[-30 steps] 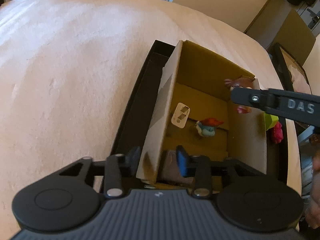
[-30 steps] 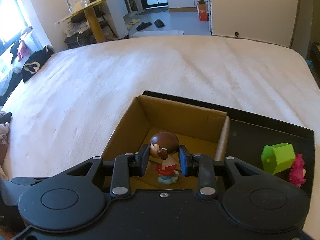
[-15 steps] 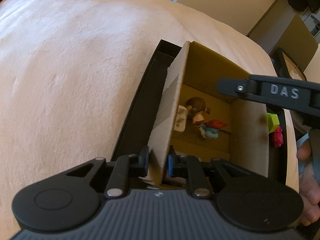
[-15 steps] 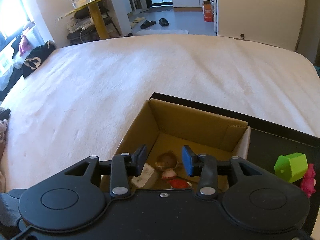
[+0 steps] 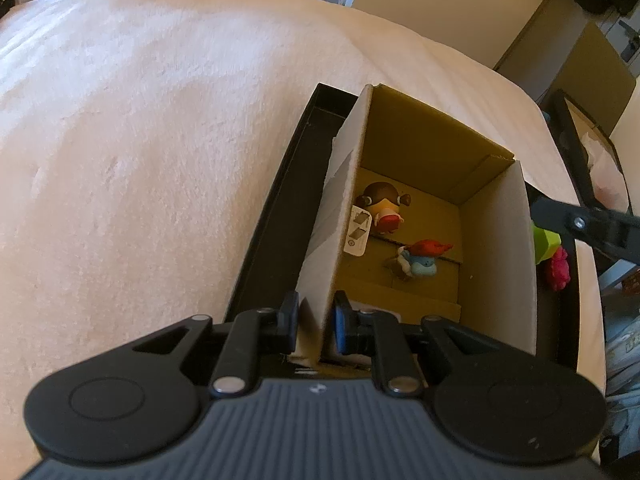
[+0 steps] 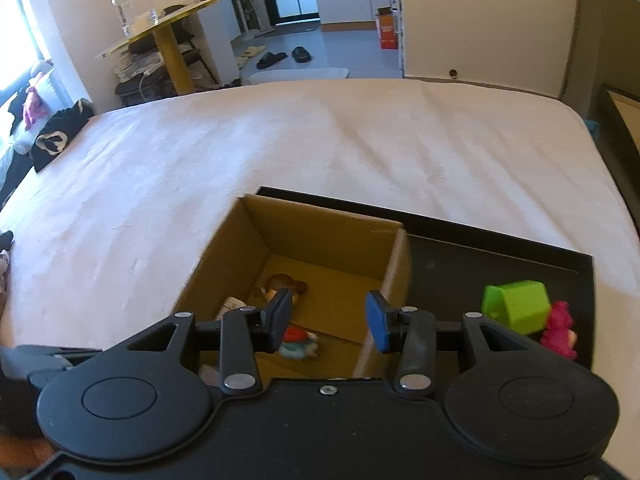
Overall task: Organize rigid objects
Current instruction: 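Carry the brown-haired figure into the box and release it with the right gripper, then move the right gripper to the magenta creature and grasp it, then carry the magenta creature into the box and release it with the right gripper, then move the right gripper to the lime-green cube and grasp it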
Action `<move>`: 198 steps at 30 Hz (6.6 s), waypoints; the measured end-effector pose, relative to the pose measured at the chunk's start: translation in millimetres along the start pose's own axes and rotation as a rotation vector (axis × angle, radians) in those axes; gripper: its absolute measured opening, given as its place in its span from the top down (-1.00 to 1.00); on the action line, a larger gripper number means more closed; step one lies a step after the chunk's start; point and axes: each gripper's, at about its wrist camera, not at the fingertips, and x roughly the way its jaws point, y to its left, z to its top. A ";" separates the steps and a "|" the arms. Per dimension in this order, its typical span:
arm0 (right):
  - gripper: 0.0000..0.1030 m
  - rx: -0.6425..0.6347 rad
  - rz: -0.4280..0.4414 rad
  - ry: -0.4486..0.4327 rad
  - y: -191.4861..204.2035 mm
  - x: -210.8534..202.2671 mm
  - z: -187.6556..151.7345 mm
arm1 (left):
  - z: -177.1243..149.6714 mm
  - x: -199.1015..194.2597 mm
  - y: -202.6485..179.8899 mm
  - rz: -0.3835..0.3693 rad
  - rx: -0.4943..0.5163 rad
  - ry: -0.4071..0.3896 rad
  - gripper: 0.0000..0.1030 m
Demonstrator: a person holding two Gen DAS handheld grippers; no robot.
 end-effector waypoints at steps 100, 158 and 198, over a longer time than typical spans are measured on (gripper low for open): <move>0.27 0.134 -0.002 0.003 -108.0 -18.1 -16.6 | 14.5 -29.1 -35.6 0.147 0.036 -0.039 -0.43; 0.23 0.027 -0.027 -0.005 -32.8 -8.9 14.4 | 4.3 -13.1 -10.8 -0.004 0.076 -0.031 0.70; -0.57 0.246 -0.095 -0.057 -149.9 49.8 -46.9 | 23.5 3.4 -60.9 0.274 0.076 -0.035 -0.51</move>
